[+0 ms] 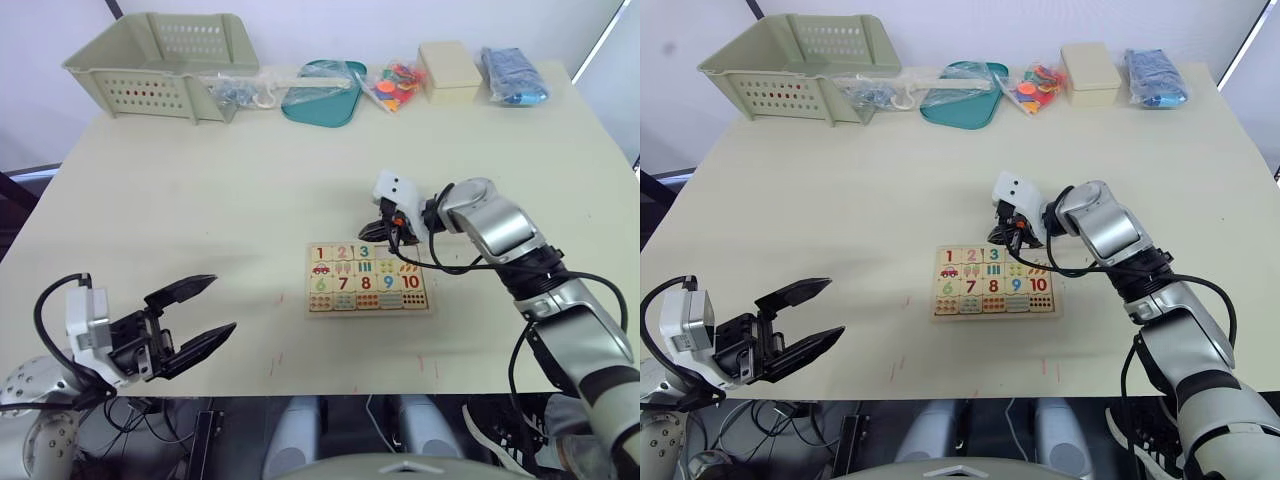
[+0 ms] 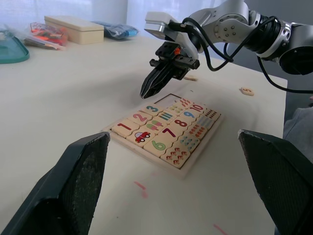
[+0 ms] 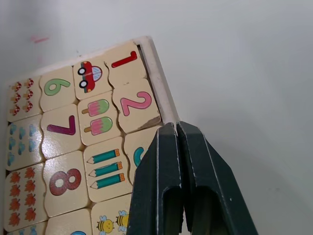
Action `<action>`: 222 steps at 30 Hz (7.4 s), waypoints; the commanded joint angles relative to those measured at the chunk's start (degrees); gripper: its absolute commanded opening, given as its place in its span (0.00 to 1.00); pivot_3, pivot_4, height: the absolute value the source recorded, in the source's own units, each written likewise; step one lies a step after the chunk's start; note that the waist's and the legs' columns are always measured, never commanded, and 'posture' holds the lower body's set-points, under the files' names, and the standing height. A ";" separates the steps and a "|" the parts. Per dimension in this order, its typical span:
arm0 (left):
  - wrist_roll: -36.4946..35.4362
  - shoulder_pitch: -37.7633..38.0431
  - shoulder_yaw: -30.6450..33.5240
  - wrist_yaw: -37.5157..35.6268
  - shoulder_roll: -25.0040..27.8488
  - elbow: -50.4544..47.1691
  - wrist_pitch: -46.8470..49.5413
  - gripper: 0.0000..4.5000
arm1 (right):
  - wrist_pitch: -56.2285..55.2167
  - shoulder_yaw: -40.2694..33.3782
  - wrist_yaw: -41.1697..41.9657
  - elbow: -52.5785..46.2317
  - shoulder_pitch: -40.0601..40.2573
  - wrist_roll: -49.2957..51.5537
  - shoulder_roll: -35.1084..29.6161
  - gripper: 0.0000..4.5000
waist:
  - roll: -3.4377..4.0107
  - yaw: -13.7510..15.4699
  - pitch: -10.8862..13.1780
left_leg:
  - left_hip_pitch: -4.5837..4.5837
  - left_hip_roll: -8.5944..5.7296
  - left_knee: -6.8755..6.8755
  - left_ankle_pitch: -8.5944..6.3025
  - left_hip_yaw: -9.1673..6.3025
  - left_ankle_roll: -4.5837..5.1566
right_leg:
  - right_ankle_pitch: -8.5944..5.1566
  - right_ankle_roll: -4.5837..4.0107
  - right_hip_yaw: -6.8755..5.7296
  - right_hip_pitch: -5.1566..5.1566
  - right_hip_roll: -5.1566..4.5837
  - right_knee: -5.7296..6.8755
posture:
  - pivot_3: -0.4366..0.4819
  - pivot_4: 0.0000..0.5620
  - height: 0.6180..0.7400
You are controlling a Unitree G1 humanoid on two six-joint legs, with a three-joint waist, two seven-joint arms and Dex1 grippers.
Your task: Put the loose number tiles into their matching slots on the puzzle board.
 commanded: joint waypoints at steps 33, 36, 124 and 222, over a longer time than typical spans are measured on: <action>-1.16 1.38 1.68 0.31 -0.13 -2.00 -0.60 1.00 | -1.93 1.99 2.50 0.08 0.40 -4.03 0.30 0.01 | 0.00 0.01 0.00 | 0.00 0.00 0.00 0.00 0.00 -0.01 | 0.00 0.00 0.00 0.00 -0.01 0.00 | 0.48 0.27 1.00; -1.17 1.39 1.71 0.24 -0.11 -1.97 -0.61 1.00 | -1.87 1.93 2.59 -0.14 0.52 -4.05 0.34 0.01 | 0.00 0.01 0.00 | 0.00 0.00 0.00 0.00 0.00 -0.01 | 0.00 0.00 0.00 0.00 -0.01 0.01 | 0.48 0.27 1.00; 0.72 7.77 0.74 -0.43 -5.80 0.77 -3.40 1.00 | -20.41 -44.65 -14.31 -25.64 55.95 17.66 -19.93 0.99 | -0.12 0.36 -0.12 | 1.10 0.12 -0.01 -0.15 0.69 0.27 | 0.01 0.01 0.42 1.07 0.44 -0.07 | 0.48 0.27 1.00; -1.02 3.88 2.92 -7.72 -3.51 5.73 -5.14 1.00 | -2.81 10.88 7.35 -9.89 -3.80 -8.74 -12.32 0.19 | -0.21 0.18 -0.11 | 0.36 0.07 -0.05 -0.14 -0.03 0.25 | 0.06 -0.07 -0.05 0.38 -0.02 -0.16 | 0.48 0.27 1.00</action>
